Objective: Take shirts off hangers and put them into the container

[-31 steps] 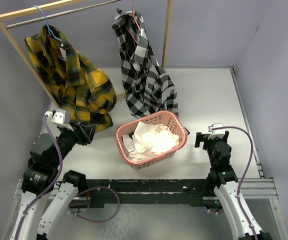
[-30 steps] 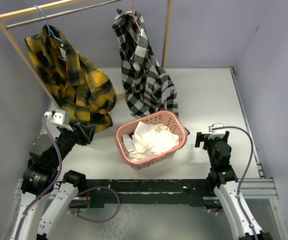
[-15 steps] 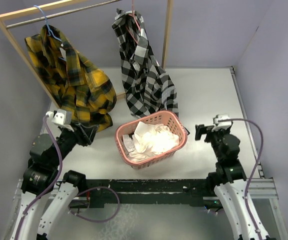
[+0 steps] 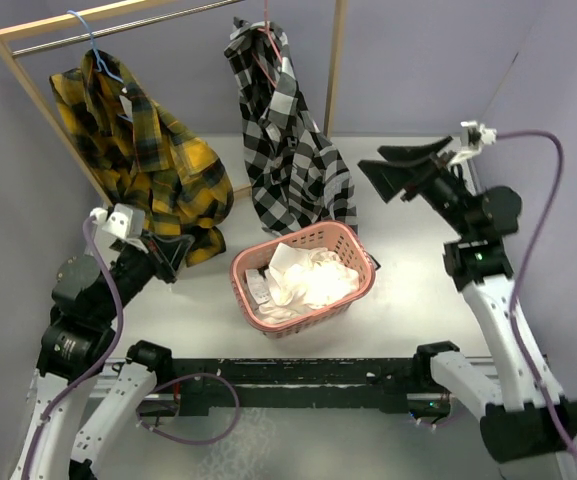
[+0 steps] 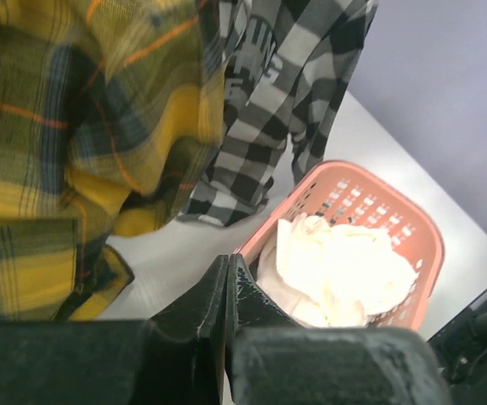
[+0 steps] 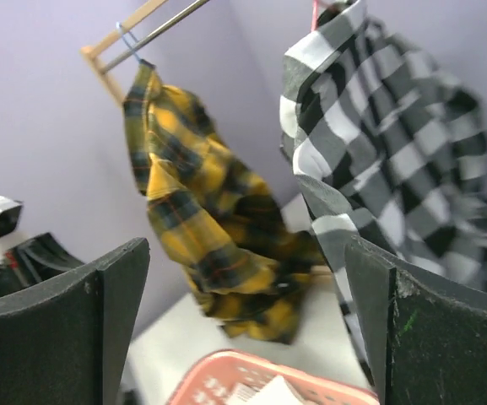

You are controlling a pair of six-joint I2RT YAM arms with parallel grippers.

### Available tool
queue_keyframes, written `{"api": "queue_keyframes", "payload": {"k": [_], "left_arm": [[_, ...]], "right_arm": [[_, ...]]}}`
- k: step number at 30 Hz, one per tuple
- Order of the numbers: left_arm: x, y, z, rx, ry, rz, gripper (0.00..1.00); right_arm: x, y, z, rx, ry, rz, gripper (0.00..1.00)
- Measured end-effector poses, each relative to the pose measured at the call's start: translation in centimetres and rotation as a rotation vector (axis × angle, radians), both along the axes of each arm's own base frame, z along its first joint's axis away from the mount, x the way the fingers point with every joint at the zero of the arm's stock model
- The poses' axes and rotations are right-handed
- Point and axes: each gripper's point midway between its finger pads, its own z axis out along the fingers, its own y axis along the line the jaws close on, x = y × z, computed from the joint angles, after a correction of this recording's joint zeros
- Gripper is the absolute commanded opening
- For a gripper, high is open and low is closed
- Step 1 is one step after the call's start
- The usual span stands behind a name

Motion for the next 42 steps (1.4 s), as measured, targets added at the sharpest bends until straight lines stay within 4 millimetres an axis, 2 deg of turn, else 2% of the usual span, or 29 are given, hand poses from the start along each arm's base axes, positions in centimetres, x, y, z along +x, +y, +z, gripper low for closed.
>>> {"api": "queue_keyframes", "payload": {"k": [3,6,7,9,10,13,14,15,16,17,21,29,31,34,36,39,42], "left_arm": [[1.0,-0.5,1.8,0.014,-0.021,-0.016,0.0],[1.9,-0.8,2.1,0.025,-0.026,-0.021,0.0],[2.0,-0.8,2.0,0.028,-0.023,-0.02,0.0],[2.2,-0.7,2.0,0.029,-0.025,-0.014,0.0],[2.2,-0.7,2.0,0.028,-0.028,-0.011,0.0],[2.2,-0.5,1.8,0.025,-0.039,-0.003,0.0],[2.3,-0.5,1.6,0.026,-0.036,0.0,0.0],[2.3,-0.5,1.2,0.028,-0.031,0.003,0.0],[2.4,-0.4,0.8,0.03,-0.024,0.006,0.0],[2.5,-0.4,0.2,0.034,-0.013,0.009,0.0],[2.9,-0.3,-1.4,0.046,0.023,0.02,0.0],[2.9,-0.1,-1.3,0.046,0.017,0.034,0.0],[2.8,0.0,-1.1,0.043,0.008,0.037,0.0],[2.7,0.0,-1.0,0.042,0.005,0.038,0.0],[2.8,0.0,-1.1,0.044,0.008,0.038,0.0],[2.9,0.0,-1.2,0.045,0.014,0.037,0.0],[3.0,0.0,-1.3,0.047,0.018,0.038,0.0]], "right_arm": [[3.2,2.1,-0.1,0.14,0.083,0.146,0.75],[7.0,3.4,0.2,0.305,0.179,0.267,0.16],[8.3,3.8,0.8,0.358,0.2,0.307,0.07],[10.5,4.3,2.4,0.44,0.221,0.384,0.02],[12.0,4.8,4.3,0.502,0.234,0.473,0.12],[12.8,5.2,5.2,0.537,0.241,0.554,0.28],[13.2,5.3,5.7,0.552,0.234,0.591,0.38],[13.4,5.4,5.8,0.559,0.235,0.618,0.57],[13.4,5.6,5.8,0.567,0.234,0.643,0.9],[13.5,5.7,5.7,0.578,0.236,0.667,0.99],[12.4,6.7,6.4,0.561,0.176,0.769,1.0],[9.3,7.5,10.0,0.505,0.022,0.903,1.0],[9.0,7.8,10.1,0.476,0.029,0.899,1.0],[9.4,8.8,9.4,0.37,0.064,0.786,1.0],[9.9,9.5,9.7,0.273,0.084,0.628,1.0],[9.4,9.5,12.1,0.165,0.028,0.323,1.0],[6.2,8.2,15.1,0.03,-0.098,0.077,1.0]]}}
